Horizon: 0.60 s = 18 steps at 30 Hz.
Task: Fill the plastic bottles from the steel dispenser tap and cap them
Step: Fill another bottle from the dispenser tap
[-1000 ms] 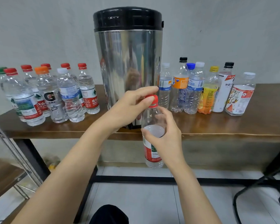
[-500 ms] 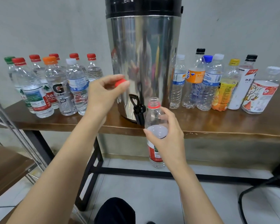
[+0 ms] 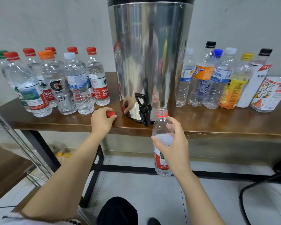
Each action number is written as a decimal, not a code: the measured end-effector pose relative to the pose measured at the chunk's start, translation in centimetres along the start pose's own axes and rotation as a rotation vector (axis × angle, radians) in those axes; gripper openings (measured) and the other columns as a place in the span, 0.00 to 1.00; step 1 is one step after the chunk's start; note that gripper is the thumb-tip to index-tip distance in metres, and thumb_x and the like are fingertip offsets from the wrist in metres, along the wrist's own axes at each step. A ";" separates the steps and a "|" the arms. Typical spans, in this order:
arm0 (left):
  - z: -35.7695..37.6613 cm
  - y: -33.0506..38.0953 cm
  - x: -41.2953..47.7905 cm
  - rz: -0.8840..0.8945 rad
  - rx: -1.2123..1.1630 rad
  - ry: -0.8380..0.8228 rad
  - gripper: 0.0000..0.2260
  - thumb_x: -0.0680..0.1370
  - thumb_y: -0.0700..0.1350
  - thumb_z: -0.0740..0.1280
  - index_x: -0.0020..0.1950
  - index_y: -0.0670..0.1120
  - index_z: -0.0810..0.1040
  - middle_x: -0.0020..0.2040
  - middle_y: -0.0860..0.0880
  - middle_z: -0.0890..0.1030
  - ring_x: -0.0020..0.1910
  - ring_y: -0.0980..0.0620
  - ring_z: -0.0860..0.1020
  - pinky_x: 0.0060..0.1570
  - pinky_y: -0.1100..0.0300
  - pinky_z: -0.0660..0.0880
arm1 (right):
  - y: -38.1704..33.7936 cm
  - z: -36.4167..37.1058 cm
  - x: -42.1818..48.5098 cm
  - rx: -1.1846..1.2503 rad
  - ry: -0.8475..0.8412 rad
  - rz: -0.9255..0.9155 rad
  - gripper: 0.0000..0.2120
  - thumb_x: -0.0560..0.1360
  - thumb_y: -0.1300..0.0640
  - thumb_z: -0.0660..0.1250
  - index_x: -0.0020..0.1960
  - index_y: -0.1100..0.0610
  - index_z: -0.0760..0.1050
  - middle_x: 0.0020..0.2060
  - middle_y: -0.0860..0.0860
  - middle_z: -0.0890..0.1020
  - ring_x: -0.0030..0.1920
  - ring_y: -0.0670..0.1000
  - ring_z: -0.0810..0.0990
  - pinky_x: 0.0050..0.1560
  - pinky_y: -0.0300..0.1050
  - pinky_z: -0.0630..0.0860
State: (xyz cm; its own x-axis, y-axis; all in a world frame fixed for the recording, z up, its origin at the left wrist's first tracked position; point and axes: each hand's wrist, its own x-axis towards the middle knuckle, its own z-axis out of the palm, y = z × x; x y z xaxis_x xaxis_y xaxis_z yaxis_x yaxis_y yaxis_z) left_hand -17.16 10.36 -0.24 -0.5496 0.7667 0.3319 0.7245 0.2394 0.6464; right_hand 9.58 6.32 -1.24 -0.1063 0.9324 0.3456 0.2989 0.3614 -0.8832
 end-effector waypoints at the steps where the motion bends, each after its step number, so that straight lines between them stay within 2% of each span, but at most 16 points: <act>1: 0.1 -0.1 0.1 -0.001 0.021 0.011 0.15 0.75 0.45 0.74 0.60 0.45 0.81 0.60 0.45 0.82 0.60 0.43 0.77 0.64 0.47 0.71 | 0.1 0.0 0.0 -0.003 -0.007 0.008 0.35 0.70 0.51 0.77 0.71 0.42 0.64 0.63 0.43 0.75 0.62 0.46 0.74 0.62 0.53 0.76; 4: -0.3 0.3 0.2 0.010 0.040 0.046 0.16 0.76 0.46 0.73 0.63 0.45 0.80 0.61 0.44 0.81 0.62 0.42 0.75 0.65 0.46 0.70 | 0.5 0.2 0.0 0.000 -0.019 0.034 0.35 0.70 0.51 0.77 0.72 0.42 0.64 0.64 0.42 0.74 0.63 0.46 0.74 0.62 0.53 0.76; 6: -1.2 1.4 -0.4 0.072 -0.073 0.139 0.16 0.77 0.45 0.72 0.64 0.44 0.79 0.62 0.45 0.80 0.62 0.44 0.76 0.64 0.49 0.70 | 0.8 0.4 -0.2 0.004 -0.019 0.047 0.35 0.70 0.51 0.77 0.71 0.40 0.64 0.63 0.41 0.74 0.62 0.46 0.74 0.61 0.53 0.76; 8: -2.4 3.2 -1.5 0.197 -0.239 0.271 0.12 0.79 0.44 0.70 0.62 0.43 0.80 0.58 0.48 0.81 0.55 0.50 0.78 0.60 0.51 0.74 | 1.1 0.7 -0.5 -0.002 -0.024 0.060 0.35 0.70 0.51 0.77 0.71 0.40 0.64 0.63 0.40 0.74 0.62 0.45 0.74 0.61 0.51 0.76; 10: -3.8 5.7 -3.0 0.328 -0.363 0.337 0.10 0.79 0.43 0.68 0.59 0.43 0.81 0.52 0.51 0.80 0.48 0.60 0.77 0.55 0.58 0.75 | 1.5 1.0 -0.8 -0.009 -0.029 0.068 0.35 0.70 0.51 0.77 0.71 0.40 0.64 0.63 0.40 0.73 0.62 0.43 0.73 0.61 0.49 0.75; 12: -5.1 8.2 -4.7 0.486 -0.387 0.288 0.11 0.80 0.42 0.67 0.61 0.43 0.81 0.52 0.51 0.80 0.48 0.66 0.76 0.53 0.69 0.72 | 1.8 1.3 -1.1 -0.013 -0.030 0.077 0.35 0.71 0.52 0.77 0.72 0.41 0.64 0.64 0.41 0.73 0.63 0.43 0.72 0.61 0.46 0.73; 13: -5.5 9.1 -5.5 0.577 -0.361 0.236 0.12 0.80 0.43 0.67 0.62 0.43 0.80 0.53 0.50 0.81 0.49 0.65 0.76 0.54 0.71 0.70 | 1.9 1.5 -1.3 -0.016 -0.032 0.084 0.35 0.71 0.52 0.77 0.72 0.42 0.64 0.65 0.42 0.73 0.64 0.44 0.71 0.61 0.44 0.72; 15: -5.7 10.0 -6.1 0.727 -0.273 0.132 0.14 0.80 0.43 0.67 0.65 0.43 0.79 0.57 0.49 0.81 0.53 0.61 0.75 0.58 0.70 0.70 | 2.2 2.0 -1.7 -0.025 -0.043 0.101 0.35 0.71 0.51 0.77 0.72 0.42 0.63 0.67 0.42 0.72 0.66 0.44 0.70 0.60 0.43 0.70; 18: -5.3 10.0 -6.0 0.800 -0.185 0.068 0.14 0.80 0.42 0.67 0.65 0.42 0.79 0.59 0.47 0.81 0.53 0.59 0.74 0.60 0.59 0.73 | 2.7 2.6 -2.2 -0.048 -0.081 0.107 0.34 0.71 0.52 0.77 0.72 0.43 0.64 0.67 0.41 0.72 0.65 0.45 0.71 0.56 0.40 0.68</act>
State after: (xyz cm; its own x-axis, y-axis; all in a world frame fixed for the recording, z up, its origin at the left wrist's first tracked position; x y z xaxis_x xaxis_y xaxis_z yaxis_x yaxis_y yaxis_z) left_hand -8.87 5.00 7.90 0.0757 0.6246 0.7772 0.8306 -0.4708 0.2975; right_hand 8.19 5.24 -5.18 -0.1465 0.9640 0.2218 0.3575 0.2607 -0.8968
